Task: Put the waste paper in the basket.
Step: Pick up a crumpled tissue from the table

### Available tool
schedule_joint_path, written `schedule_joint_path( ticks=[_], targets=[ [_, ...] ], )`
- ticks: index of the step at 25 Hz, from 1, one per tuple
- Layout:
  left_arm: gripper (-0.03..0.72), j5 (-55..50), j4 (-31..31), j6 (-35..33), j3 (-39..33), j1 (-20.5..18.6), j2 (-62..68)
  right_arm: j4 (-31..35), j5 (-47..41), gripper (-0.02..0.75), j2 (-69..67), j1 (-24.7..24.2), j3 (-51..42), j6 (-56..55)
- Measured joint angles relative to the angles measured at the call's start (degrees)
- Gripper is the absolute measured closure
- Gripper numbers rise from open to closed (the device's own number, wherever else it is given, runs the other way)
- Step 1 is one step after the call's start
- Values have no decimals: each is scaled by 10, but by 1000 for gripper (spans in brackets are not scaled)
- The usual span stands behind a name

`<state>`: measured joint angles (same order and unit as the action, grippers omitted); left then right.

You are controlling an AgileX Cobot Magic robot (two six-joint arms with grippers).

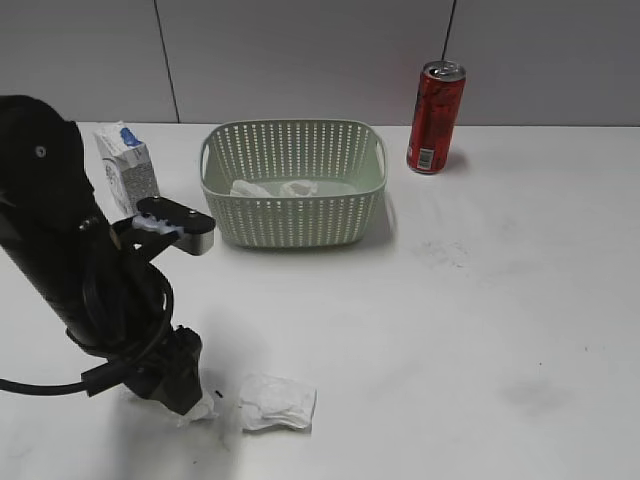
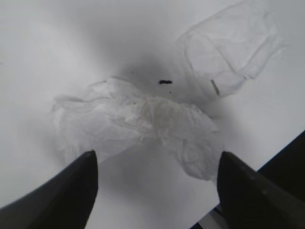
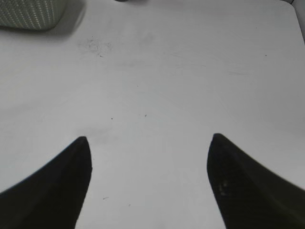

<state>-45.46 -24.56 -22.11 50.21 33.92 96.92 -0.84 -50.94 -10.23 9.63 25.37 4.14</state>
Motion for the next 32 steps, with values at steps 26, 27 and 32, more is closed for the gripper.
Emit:
schedule_joint_path(
  ticks=[26, 27, 32],
  targets=[
    [619, 25, -12, 6, 14, -1, 105, -9, -31, 166, 105, 0, -12, -15],
    [662, 16, -12, 6, 17, -2, 105, -9, -31, 166, 105, 0, -12, -15],
    [706, -12, -10, 6, 40, -6, 99, -9, -31, 166, 105, 0, -12, -15]
  ],
)
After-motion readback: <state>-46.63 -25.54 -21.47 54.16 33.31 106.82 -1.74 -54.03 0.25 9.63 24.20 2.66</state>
